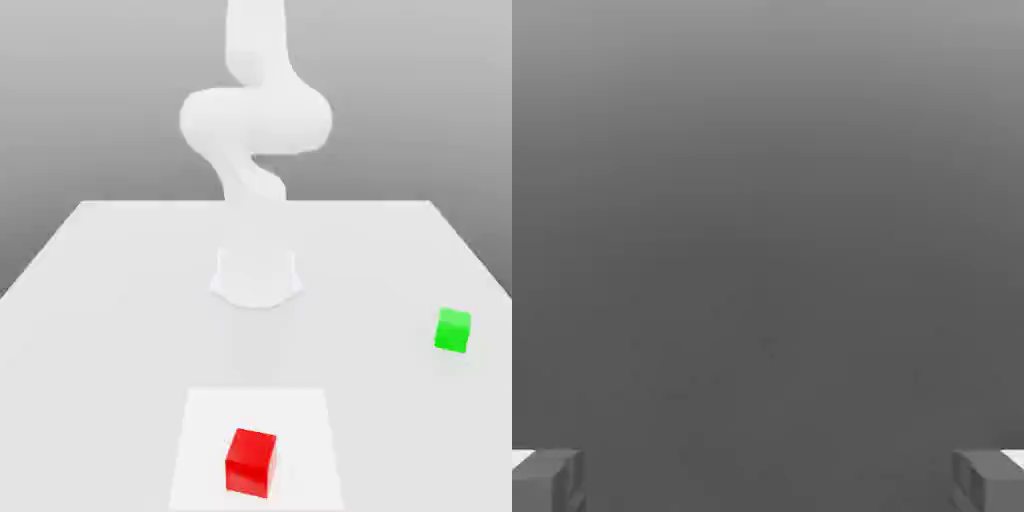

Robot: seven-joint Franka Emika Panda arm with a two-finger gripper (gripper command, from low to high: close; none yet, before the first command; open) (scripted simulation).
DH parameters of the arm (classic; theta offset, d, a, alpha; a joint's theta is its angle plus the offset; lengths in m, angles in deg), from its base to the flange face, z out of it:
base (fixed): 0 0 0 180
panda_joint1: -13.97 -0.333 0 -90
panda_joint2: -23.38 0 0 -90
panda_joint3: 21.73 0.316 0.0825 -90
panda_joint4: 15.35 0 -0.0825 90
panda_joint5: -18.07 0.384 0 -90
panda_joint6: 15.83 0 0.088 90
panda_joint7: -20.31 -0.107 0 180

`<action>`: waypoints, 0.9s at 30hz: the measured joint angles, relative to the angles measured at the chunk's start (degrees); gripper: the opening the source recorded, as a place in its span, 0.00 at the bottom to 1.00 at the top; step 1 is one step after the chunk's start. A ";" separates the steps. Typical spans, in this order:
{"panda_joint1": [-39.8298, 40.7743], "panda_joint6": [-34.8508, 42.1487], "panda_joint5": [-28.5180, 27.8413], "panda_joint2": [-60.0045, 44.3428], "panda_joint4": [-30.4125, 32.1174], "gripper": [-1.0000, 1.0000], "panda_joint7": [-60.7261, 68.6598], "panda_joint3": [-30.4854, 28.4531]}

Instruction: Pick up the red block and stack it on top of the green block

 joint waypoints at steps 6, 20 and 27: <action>1.67 -5.43 -1.12 -12.83 3.28 0.50 -3.81 1.45; 3.47 -17.81 -2.17 -41.89 10.75 0.50 -11.36 2.53; 3.13 -26.74 -1.92 -56.34 11.81 0.50 -13.10 2.16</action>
